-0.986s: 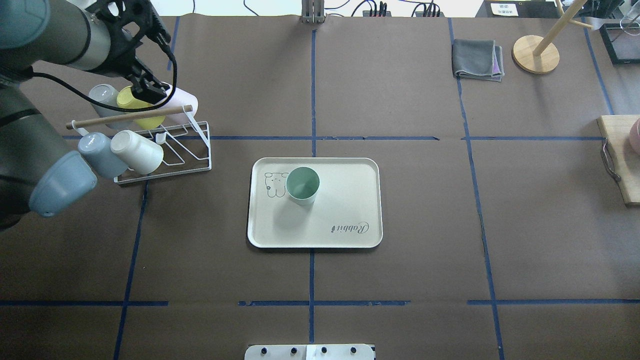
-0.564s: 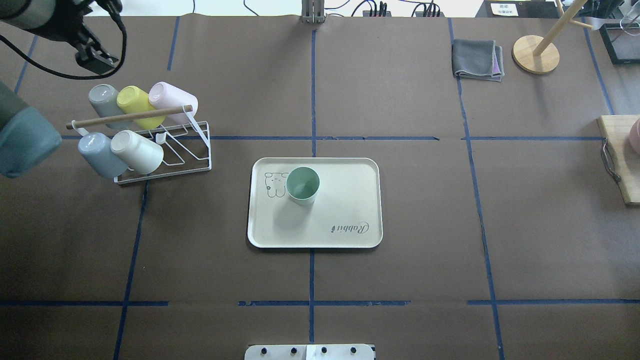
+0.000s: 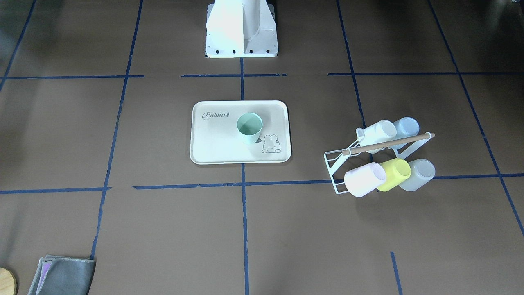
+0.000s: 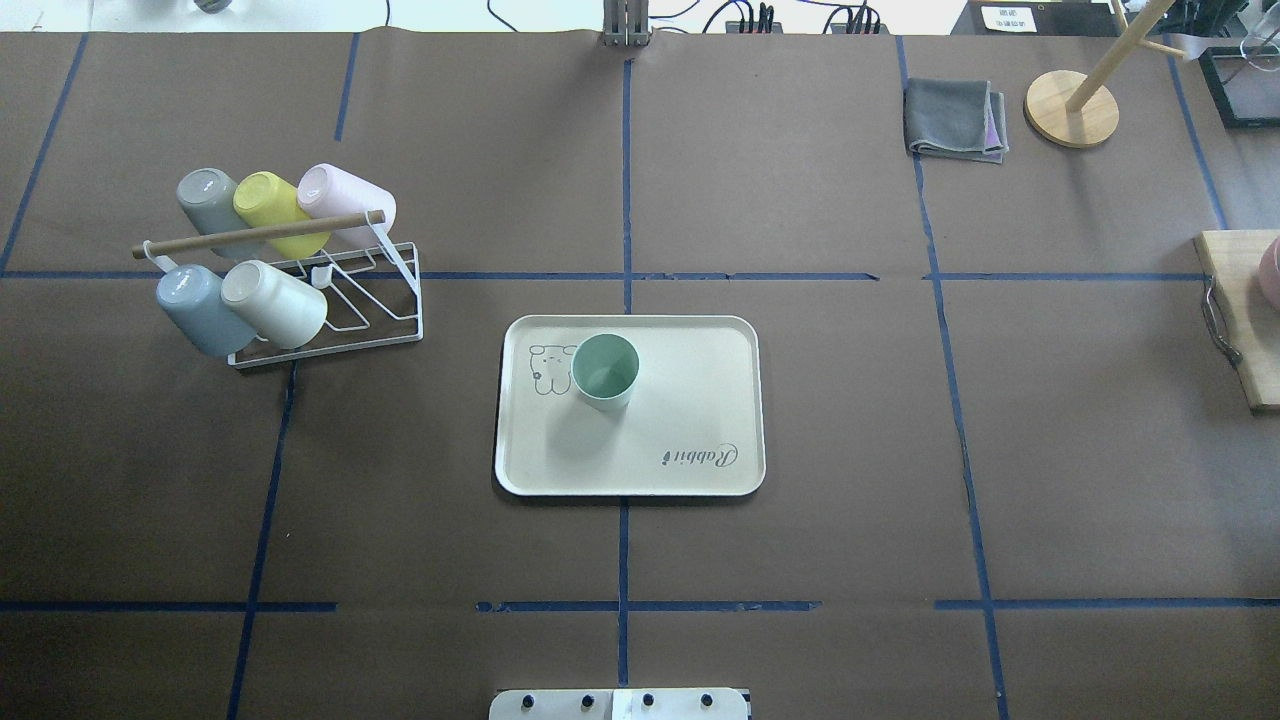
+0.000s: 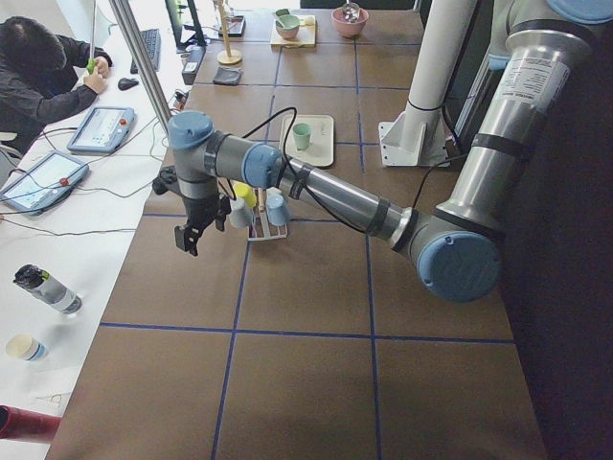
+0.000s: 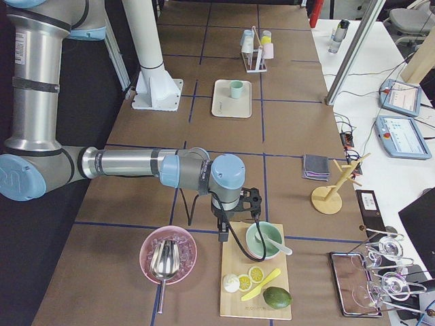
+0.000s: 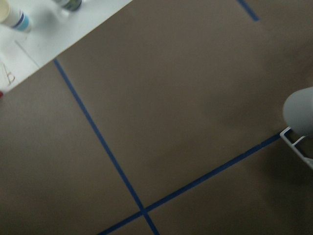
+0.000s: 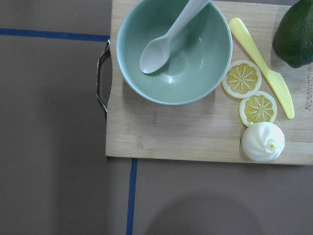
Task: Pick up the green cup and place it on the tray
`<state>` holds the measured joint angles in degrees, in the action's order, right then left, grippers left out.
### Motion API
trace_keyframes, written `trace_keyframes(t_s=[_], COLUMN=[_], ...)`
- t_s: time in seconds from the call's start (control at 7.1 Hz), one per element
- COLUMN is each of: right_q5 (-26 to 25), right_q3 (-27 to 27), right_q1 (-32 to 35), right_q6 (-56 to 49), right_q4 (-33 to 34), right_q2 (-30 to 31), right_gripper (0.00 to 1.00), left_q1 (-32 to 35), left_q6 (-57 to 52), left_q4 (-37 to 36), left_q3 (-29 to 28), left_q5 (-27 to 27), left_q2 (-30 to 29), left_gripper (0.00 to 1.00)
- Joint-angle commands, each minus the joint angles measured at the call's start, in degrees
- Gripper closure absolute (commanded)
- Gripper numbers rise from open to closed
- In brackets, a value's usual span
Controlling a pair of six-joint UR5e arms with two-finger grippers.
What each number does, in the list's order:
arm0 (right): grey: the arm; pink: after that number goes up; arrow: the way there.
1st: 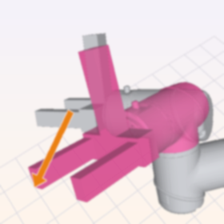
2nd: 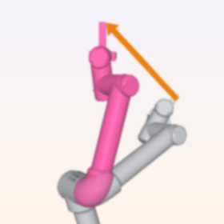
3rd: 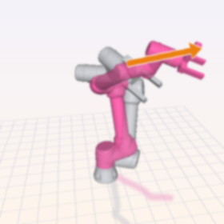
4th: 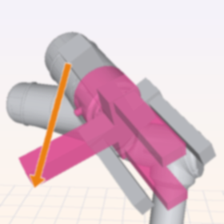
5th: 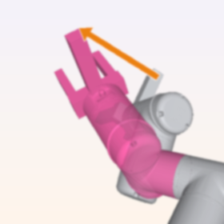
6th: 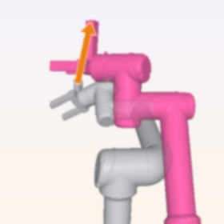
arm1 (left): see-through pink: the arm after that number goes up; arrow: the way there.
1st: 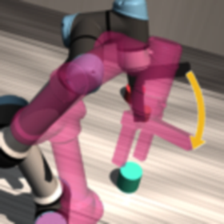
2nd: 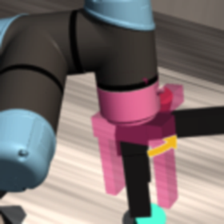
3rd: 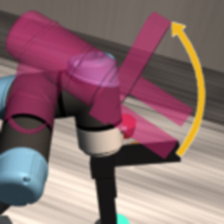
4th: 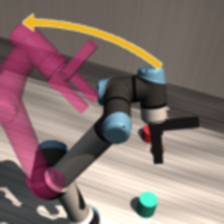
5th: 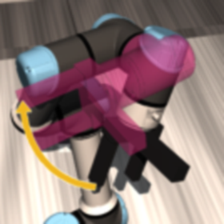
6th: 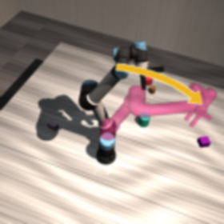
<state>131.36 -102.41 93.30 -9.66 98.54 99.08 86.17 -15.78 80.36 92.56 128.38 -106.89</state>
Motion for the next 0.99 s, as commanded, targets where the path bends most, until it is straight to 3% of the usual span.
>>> trace_keyframes(t_s=[0.0,0.14,0.28,0.42,0.56,0.85], right_q5=[-2.5,-4.5,-4.4,-3.9,-3.7,-3.8], right_q3=[0.2,0.3,0.3,0.0,-0.2,-0.2], right_q1=[0.0,0.0,0.0,0.0,0.0,0.0], right_q6=[-2.7,-3.2,-2.5,-2.2,-2.2,-2.4], right_q4=[0.0,0.2,0.2,0.2,0.2,0.3], right_q2=[1.8,3.1,4.4,4.0,3.9,5.0], right_gripper=[0.0,0.0,0.0,0.0,0.0,0.0], left_q1=[1.3,1.4,1.3,1.4,1.4,1.4], left_q6=[7.9,12.2,12.2,12.2,12.3,12.5], left_q4=[-0.4,0.6,2.4,6.5,9.4,9.1], left_q3=[-3.8,-4.2,-5.2,-5.6,-5.8,-6.2], left_q5=[1.2,2.1,2.6,5.2,11.0,12.1], left_q2=[3.5,4.4,8.9,14.4,17.9,19.3], left_gripper=[0.0,0.0,0.0,0.0,0.0,0.0])
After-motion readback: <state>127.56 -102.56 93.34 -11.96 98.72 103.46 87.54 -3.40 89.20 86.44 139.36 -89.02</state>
